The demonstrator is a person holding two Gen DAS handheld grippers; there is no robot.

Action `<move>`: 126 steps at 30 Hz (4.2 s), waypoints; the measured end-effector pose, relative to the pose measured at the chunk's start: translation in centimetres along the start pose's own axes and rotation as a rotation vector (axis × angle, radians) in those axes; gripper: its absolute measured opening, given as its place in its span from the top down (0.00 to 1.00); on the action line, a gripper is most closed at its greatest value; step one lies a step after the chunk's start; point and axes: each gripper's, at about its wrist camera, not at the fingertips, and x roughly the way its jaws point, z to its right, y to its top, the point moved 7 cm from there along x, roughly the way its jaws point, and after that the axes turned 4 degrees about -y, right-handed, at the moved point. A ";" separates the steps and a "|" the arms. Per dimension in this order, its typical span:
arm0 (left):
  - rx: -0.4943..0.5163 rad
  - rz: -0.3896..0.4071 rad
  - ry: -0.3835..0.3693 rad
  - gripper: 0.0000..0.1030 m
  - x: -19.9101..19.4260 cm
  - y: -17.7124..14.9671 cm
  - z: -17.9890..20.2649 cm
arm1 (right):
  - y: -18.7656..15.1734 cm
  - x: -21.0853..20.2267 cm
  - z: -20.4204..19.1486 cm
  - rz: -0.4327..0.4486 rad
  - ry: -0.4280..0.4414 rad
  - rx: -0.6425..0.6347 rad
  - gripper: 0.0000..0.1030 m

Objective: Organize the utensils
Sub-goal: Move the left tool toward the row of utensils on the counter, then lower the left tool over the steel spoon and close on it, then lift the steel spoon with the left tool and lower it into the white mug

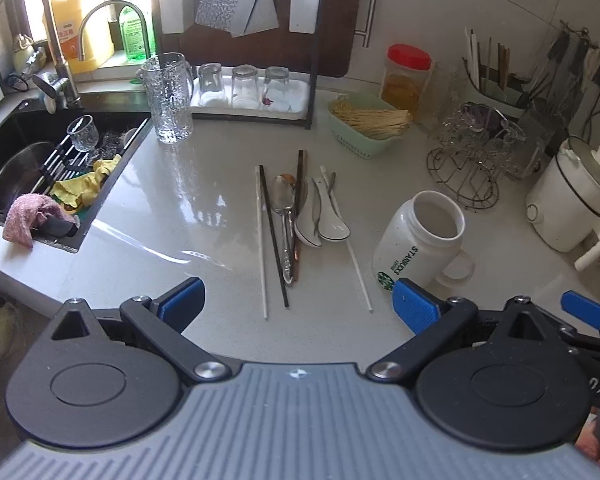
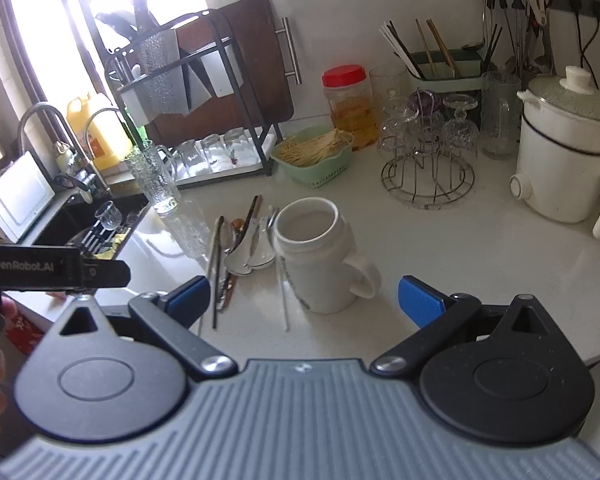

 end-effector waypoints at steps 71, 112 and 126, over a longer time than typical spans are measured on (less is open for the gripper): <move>0.052 -0.136 -0.192 0.42 29.0 8.9 -5.6 | 1.5 15.7 -3.9 -0.214 -0.260 -0.189 0.19; 0.129 0.017 -0.161 0.63 18.8 8.7 -1.2 | 1.4 15.9 -3.2 -0.114 -0.125 -0.296 0.17; 0.103 0.062 -0.173 0.63 14.3 7.7 0.5 | 1.1 15.7 -3.0 -0.075 -0.060 -0.353 0.17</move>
